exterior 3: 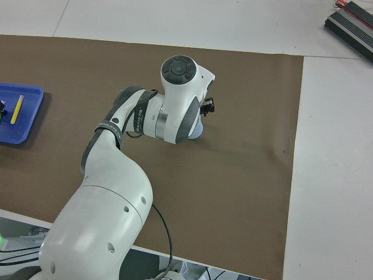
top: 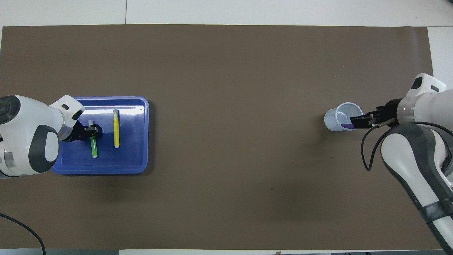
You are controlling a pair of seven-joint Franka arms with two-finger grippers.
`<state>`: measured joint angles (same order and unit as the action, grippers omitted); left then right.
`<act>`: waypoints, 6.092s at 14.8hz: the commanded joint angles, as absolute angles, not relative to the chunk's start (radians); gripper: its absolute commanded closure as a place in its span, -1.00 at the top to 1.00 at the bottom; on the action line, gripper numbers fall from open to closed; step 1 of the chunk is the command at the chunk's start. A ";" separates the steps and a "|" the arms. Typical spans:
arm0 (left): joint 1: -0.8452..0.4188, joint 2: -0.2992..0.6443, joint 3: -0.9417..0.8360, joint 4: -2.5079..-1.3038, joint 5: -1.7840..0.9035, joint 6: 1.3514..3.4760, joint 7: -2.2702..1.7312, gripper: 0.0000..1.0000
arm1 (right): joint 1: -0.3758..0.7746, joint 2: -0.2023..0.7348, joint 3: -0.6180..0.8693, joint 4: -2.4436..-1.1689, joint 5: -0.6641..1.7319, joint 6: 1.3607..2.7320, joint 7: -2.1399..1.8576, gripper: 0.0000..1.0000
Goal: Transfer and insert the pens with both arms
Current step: 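Release the purple pen in the cup while the left gripper grasps the green pen, then lift the green pen toward the right gripper with the left gripper, then grasp the green pen with the right gripper while the left gripper holds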
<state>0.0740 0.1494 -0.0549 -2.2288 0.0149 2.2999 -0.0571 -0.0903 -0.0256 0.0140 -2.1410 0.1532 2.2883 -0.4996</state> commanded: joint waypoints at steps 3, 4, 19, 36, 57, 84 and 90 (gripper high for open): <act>0.075 0.126 -0.055 -2.247 0.034 2.284 -0.058 -0.23 | -0.115 -0.032 0.015 -2.027 0.130 2.153 -0.410 1.00; 0.075 0.126 -0.055 -2.247 0.034 2.284 -0.058 -0.51 | -0.117 -0.029 0.015 -1.991 0.123 2.110 -0.358 1.00; 0.086 0.135 -0.058 -2.135 0.031 2.131 -0.064 -1.00 | 0.026 -0.040 0.026 -1.691 -0.037 1.669 0.124 1.00; -0.055 0.026 -0.075 -1.786 -0.458 1.646 -0.916 -1.00 | 0.009 -0.023 0.018 -1.535 -0.012 1.433 0.123 1.00; -0.590 -0.287 -0.118 -2.197 -1.199 2.400 -1.726 -1.00 | 0.167 -0.081 0.029 -1.678 0.650 1.739 0.253 1.00; -0.649 -0.304 -0.120 -2.237 -1.275 2.537 -1.758 -1.00 | 0.313 -0.106 0.049 -1.704 0.548 1.689 0.307 0.68; -0.649 -0.304 -0.120 -2.237 -1.284 2.546 -1.758 -1.00 | 0.313 -0.106 0.051 -1.707 0.548 1.713 0.295 -1.00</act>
<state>-0.6243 -0.2680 -0.1300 -2.1999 -1.2619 2.5154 -1.7491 0.3125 -0.1022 0.0444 -1.7076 0.5619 1.6997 0.2817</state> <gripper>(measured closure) 0.833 0.639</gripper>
